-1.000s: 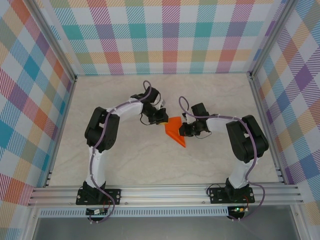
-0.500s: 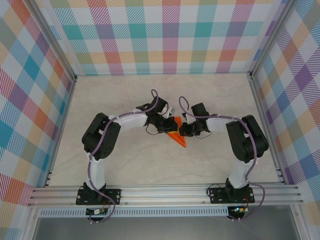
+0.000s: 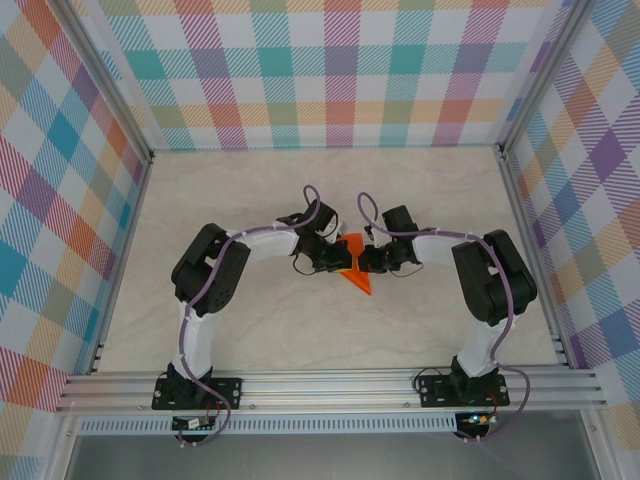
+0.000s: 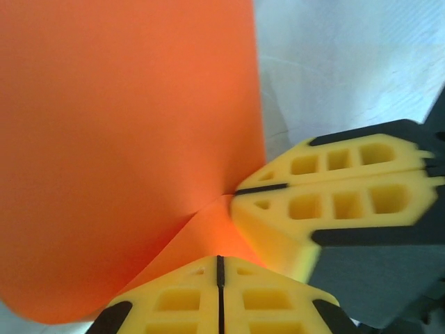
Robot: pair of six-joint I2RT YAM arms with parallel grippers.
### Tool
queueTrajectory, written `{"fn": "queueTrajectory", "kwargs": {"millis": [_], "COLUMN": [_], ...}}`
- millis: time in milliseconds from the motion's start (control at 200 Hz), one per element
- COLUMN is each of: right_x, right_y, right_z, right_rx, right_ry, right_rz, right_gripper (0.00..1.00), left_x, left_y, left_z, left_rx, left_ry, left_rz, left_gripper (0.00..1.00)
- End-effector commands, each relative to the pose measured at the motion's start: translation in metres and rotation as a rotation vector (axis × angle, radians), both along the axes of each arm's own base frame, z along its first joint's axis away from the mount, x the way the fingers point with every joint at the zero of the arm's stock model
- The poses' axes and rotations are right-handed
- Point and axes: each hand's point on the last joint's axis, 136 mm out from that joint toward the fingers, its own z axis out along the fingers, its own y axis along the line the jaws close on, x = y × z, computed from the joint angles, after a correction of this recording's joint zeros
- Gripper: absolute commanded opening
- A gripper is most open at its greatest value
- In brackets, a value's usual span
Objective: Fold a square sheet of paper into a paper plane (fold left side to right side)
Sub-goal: Third fold the triangle at the center of the table.
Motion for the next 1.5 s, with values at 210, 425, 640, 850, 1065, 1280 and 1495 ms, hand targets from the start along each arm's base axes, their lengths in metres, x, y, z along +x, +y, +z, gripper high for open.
{"fn": "queueTrajectory", "kwargs": {"millis": [210, 425, 640, 850, 1065, 1280, 1495], "right_x": [-0.027, -0.015, 0.013, -0.013, -0.064, -0.056, -0.052], "right_y": [-0.01, -0.003, -0.008, -0.014, 0.014, 0.014, 0.012], "right_z": [-0.033, -0.002, 0.053, 0.073, 0.055, 0.032, 0.018], "right_rx": [-0.09, -0.042, -0.05, -0.009, 0.197, 0.149, 0.106], "right_ry": [0.119, 0.065, -0.045, -0.05, 0.131, 0.169, 0.2], "right_rz": [0.009, 0.01, -0.019, -0.012, 0.045, 0.014, 0.0], "right_gripper": [0.0, 0.06, 0.32, 0.38, 0.19, 0.15, 0.17], "left_x": [-0.003, -0.012, -0.017, -0.016, -0.016, -0.015, -0.015], "left_y": [0.017, 0.027, 0.032, 0.032, 0.033, 0.032, 0.033], "left_z": [-0.036, -0.05, -0.056, -0.055, -0.053, -0.051, -0.051], "left_rx": [0.093, 0.124, 0.137, 0.136, 0.139, 0.137, 0.142], "left_ry": [0.021, 0.043, 0.052, 0.046, 0.037, 0.034, 0.033], "left_rz": [0.022, 0.029, 0.036, 0.038, 0.035, 0.036, 0.036], "left_gripper": [0.06, 0.06, 0.06, 0.05, 0.05, 0.05, 0.05]}}
